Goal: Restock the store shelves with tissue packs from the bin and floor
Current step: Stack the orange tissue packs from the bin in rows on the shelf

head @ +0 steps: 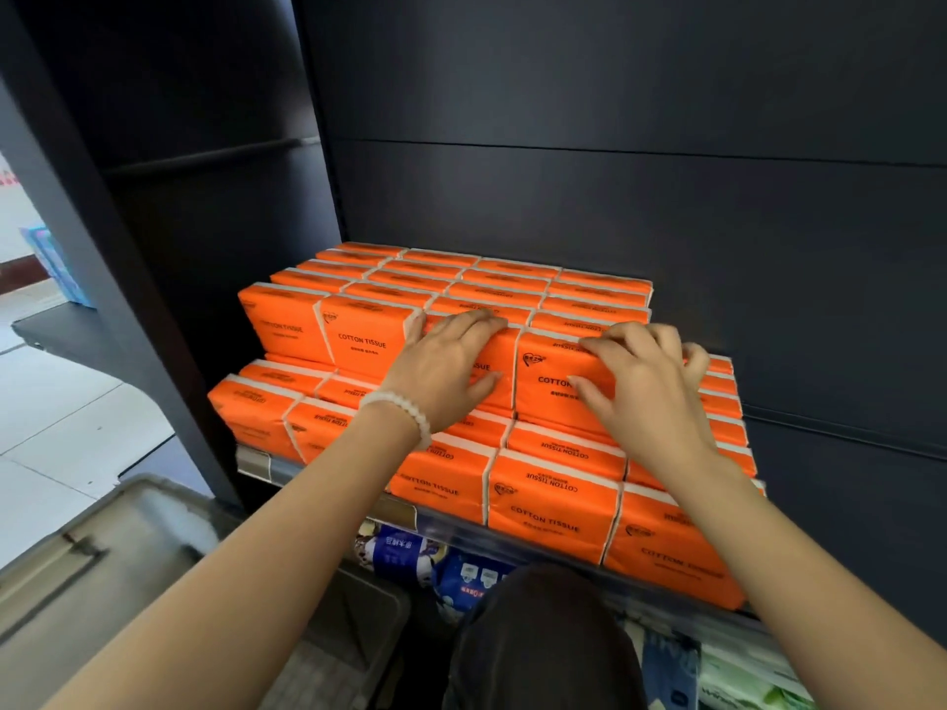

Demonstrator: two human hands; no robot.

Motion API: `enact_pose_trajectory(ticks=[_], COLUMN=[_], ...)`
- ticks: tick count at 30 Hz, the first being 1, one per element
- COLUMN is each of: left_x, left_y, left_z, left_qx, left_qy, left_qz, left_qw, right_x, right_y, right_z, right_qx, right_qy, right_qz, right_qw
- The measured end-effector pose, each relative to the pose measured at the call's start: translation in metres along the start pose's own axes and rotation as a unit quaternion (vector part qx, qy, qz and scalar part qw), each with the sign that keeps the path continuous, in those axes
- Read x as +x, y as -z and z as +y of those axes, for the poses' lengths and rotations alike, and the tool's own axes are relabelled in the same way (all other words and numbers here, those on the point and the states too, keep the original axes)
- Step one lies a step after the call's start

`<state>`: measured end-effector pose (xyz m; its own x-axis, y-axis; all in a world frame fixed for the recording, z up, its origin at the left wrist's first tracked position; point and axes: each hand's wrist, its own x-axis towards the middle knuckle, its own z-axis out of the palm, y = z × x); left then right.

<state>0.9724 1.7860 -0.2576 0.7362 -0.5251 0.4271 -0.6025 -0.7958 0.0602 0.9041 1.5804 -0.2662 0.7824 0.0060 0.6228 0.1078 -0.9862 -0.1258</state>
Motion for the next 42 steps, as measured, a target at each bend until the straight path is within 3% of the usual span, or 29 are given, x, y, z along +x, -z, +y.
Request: enact_pose_trajectory(ticks=[10, 18, 24, 33, 39, 42], left_x=[-0.109, -0.285, -0.371, -0.416, -0.433, -0.442], left_y=[0.055, 0.037, -0.009, -0.073, -0.138, -0.165], left_z=[-0.018, -0.068, -0.078, -0.094, -0.111, -0.129], left_qx=[0.029, 0.024, -0.007, -0.046, -0.102, -0.087], left_qy=[0.051, 0.261, 0.473, 0.579, 0.703, 0.73], left_qz=[0.072, -0.017, -0.1, -0.224, -0.231, -0.23], left_qw=[0.996, 0.965, 0.876, 0.782, 0.665, 0.638], right_x=[-0.025, -0.084, -0.126, -0.165, -0.192, -0.206], right_y=[0.011, -0.048, -0.109, -0.185, -0.245, -0.276], right_z=[-0.095, -0.194, -0.247, -0.295, -0.313, -0.316], right_qx=[0.114, 0.181, 0.182, 0.127, 0.07, 0.054], right_qy=[0.163, 0.266, 0.29, 0.253, 0.246, 0.216], right_qz=[-0.023, -0.136, -0.274, -0.484, -0.548, -0.583], right_qw=[0.98, 0.937, 0.899, 0.828, 0.797, 0.782])
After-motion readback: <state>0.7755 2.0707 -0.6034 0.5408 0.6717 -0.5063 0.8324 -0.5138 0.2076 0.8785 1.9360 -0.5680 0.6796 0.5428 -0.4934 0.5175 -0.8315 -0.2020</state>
